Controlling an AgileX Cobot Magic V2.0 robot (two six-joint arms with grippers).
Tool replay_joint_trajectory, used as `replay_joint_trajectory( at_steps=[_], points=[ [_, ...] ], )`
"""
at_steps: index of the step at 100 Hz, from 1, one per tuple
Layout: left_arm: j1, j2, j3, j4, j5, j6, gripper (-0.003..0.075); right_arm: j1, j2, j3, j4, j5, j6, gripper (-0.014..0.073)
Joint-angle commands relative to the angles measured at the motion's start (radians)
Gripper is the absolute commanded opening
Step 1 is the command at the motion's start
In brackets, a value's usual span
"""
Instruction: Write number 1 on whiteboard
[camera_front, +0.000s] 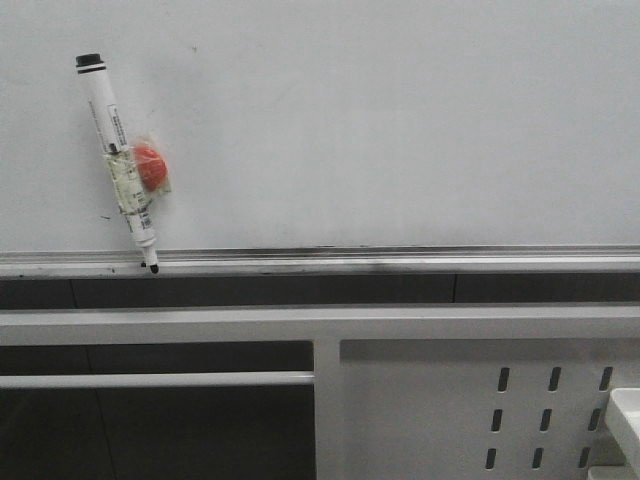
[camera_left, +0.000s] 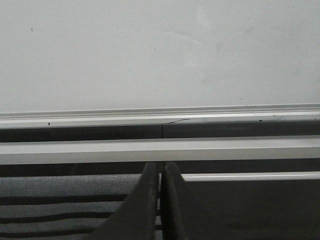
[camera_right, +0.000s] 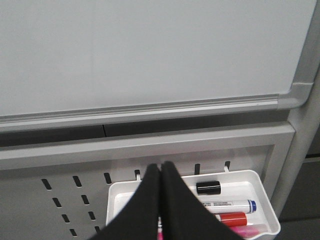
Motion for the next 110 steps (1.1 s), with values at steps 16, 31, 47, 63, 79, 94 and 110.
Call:
replay_joint_trajectory(
  at_steps=[16, 31, 47, 63, 79, 94, 110],
  points=[
    [-0.005, -0.02, 0.033, 0.006, -0.06, -0.008, -0.002, 0.001, -0.013, 0.014, -0.015, -0.026, -0.004, -0.0069],
    [-0.005, -0.02, 0.033, -0.04, -0.207, -0.008, -0.002, 0.001, -0.013, 0.014, -0.015, -0.026, -0.004, -0.0069],
    [-0.005, -0.02, 0.033, -0.044, -0.445, -0.008, -0.002, 0.001, -0.013, 0.014, -0.055, -0.049, -0.004, -0.0069],
    [-0.005, -0.02, 0.033, -0.044, -0.504, -0.008, -0.002, 0.001, -0.013, 0.014, -0.06, -0.049, -0.004, -0.0069],
    [-0.005, -0.02, 0.033, -0.044, -0.512, -0.008, -0.002, 0.001, -0.013, 0.014, -0.06, -0.058, -0.004, -0.0069],
    [-0.005, -0.02, 0.033, -0.061, -0.567, -0.008, -0.002, 0.001, -0.013, 0.014, -0.005, -0.295, -0.004, -0.0069],
    [-0.005, -0.02, 0.033, -0.061, -0.604, -0.008, -0.002, 0.001, -0.013, 0.014, -0.005, -0.577, -0.004, -0.0069]
  ],
)
